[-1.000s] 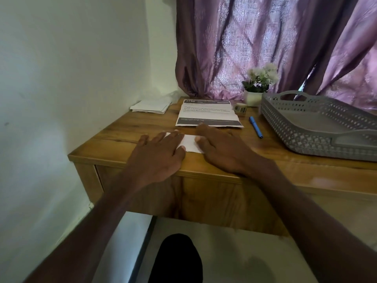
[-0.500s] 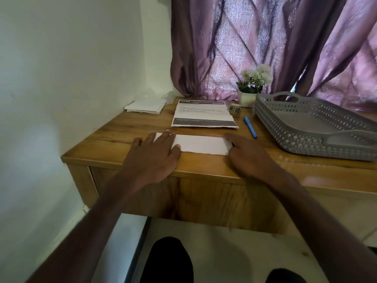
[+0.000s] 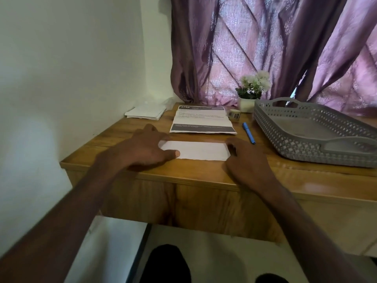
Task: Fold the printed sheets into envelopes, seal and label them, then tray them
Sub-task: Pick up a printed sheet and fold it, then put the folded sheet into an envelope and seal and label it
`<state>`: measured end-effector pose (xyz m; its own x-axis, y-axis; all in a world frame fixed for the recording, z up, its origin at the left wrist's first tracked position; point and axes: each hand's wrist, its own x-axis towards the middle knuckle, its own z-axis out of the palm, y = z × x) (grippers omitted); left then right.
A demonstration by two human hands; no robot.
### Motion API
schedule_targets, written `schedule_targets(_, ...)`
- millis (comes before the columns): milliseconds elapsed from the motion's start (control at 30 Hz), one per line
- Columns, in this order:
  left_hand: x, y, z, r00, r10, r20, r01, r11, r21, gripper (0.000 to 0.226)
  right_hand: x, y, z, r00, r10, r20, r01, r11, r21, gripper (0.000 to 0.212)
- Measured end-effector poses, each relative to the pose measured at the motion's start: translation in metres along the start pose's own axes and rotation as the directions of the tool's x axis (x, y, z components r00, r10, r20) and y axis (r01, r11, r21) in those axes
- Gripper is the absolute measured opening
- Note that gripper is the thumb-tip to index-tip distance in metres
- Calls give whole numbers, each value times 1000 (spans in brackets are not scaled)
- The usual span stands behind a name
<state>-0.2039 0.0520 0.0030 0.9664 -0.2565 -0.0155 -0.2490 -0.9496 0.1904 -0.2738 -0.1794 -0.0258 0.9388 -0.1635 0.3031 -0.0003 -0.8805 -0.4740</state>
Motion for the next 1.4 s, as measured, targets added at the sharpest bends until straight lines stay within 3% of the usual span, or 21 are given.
schedule_targets(233, 24, -3, -18, 993, 86, 83, -91, 994, 59, 67, 1, 0, 0, 1000, -15, -7, 15, 1000, 2, 32)
schedule_targets(300, 29, -9, -22, 992, 121, 35, -121, 992, 19, 53, 3, 4, 3, 998, -31, -47, 32, 999, 24, 22)
schedule_targets(367, 32, -14, -23, 982, 168, -89, -180, 972, -151, 36, 4, 8, 3, 991, -43, -123, 55, 994, 93, 17)
schedule_targets(433, 33, -18, -25, 948, 172, -266, -275, 864, -421, 25, 3, 11, -1, 980, -11, -200, 71, 953, 294, 19)
schedule_targets(533, 36, -21, -31, 912, 71, -404, -354, 633, -688, 22, 6, 15, -6, 959, 156, -237, 35, 764, 645, 8)
schedule_targets(633, 46, -16, -27, 930, -22, -366, -340, 323, -883, 17, 22, 9, -7, 977, 200, -72, -36, 488, 872, 38)
schedule_targets(667, 50, -11, -24, 940, -39, -340, -322, 237, -917, 14, 31, 2, -8, 982, 187, 2, -85, 440, 894, 52)
schedule_targets(733, 59, -3, -18, 943, -57, -328, -314, 167, -934, 12, 57, -13, -9, 979, 150, 136, -184, 383, 905, 71)
schedule_targets(767, 65, 1, -15, 940, -71, -334, -319, 166, -933, 13, 70, -21, -8, 974, 136, 182, -219, 345, 913, 67)
schedule_targets(867, 90, 2, -18, 930, -110, -351, -325, 202, -924, 16, 114, -35, -2, 968, 147, 203, -235, 246, 940, 33)
schedule_targets(967, 118, 1, -19, 933, -68, -352, -322, 273, -907, 17, 152, -37, 5, 958, 230, 169, -223, 231, 947, 17)
schedule_targets(1067, 145, -6, -24, 884, 14, -468, -391, 573, -721, 32, 188, -33, 13, 941, 309, 134, -222, 268, 937, 13)
schedule_targets(1133, 166, -28, -26, 815, 55, -577, -386, 793, -471, 30, 210, -29, 22, 933, 345, 101, -232, 362, 903, 14)
schedule_targets(1200, 185, -60, -21, 729, 87, -679, -303, 930, -206, 22, 228, -23, 33, 934, 354, 45, -235, 516, 824, 19)
schedule_targets(1267, 196, -88, -10, 705, 80, -705, -186, 980, -74, 17, 239, -20, 46, 952, 304, -48, -204, 741, 640, 26)
schedule_targets(1333, 204, -107, -5, 729, 28, -683, -108, 991, -74, 16, 237, -21, 50, 980, 152, -128, -124, 971, 202, 32)
schedule_targets(1400, 208, -119, -6, 760, -25, -650, -66, 991, -115, 18, 230, -23, 53, 995, -19, -95, 1, 983, -186, 38)
